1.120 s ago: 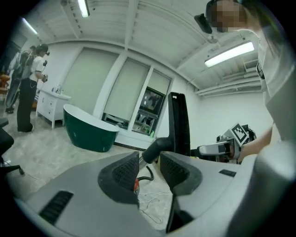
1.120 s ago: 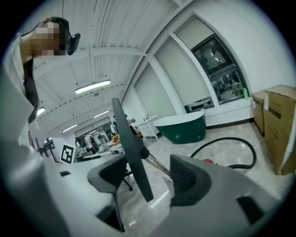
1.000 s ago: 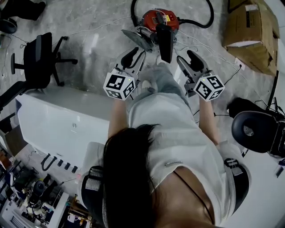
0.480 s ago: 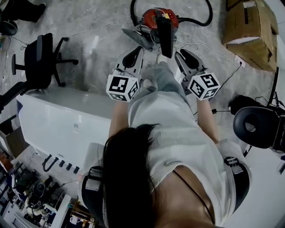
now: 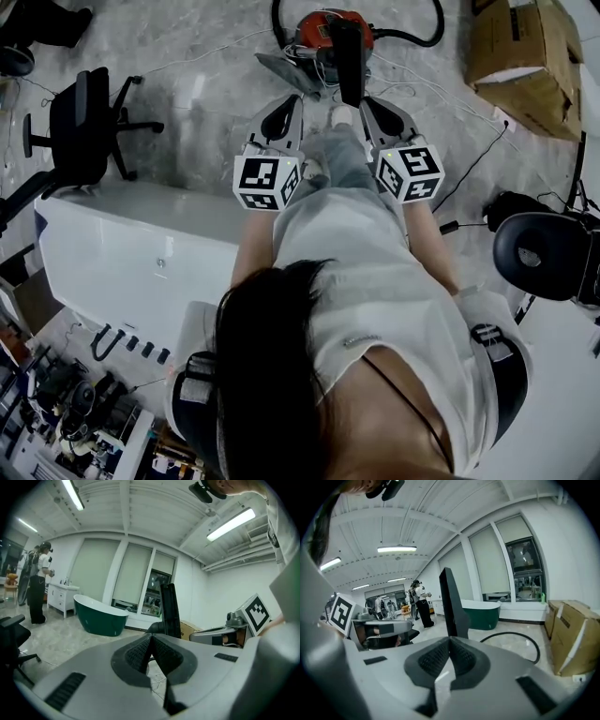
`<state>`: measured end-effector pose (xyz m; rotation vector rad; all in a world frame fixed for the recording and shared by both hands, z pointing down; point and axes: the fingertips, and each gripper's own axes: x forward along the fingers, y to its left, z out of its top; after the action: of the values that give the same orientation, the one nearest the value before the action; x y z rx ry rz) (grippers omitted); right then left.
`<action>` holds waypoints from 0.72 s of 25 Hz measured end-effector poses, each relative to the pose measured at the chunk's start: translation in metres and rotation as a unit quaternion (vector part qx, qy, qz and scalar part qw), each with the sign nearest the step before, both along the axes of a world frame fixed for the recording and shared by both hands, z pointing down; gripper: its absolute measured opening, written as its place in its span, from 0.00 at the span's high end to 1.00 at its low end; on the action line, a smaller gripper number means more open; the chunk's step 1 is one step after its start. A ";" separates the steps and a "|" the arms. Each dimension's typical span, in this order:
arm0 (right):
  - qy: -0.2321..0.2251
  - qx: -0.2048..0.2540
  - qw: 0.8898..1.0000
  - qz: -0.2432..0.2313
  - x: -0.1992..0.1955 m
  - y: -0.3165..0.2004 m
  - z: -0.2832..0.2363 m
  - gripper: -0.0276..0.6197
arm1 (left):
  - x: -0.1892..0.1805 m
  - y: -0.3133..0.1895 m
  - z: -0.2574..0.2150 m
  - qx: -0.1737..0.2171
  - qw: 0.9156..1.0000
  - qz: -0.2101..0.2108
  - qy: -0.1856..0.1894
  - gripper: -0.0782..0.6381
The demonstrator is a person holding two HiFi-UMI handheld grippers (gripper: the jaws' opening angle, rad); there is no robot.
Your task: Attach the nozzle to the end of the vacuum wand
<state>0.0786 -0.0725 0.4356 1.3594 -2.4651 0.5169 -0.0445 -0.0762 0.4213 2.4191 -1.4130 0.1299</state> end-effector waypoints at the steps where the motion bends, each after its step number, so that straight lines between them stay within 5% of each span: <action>1: 0.001 -0.001 1.000 -0.001 -0.001 0.002 0.000 0.93 | 0.000 0.001 0.000 0.000 1.000 -0.003 0.001 0.89; 18: 0.018 -0.005 1.000 -0.010 -0.019 0.018 0.006 0.93 | 0.005 0.013 0.008 -0.005 1.000 0.004 -0.024 0.89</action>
<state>0.0593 -0.0547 0.4418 1.3261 -2.4418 0.4949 -0.0393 -0.0628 0.4293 2.4297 -1.4190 0.1977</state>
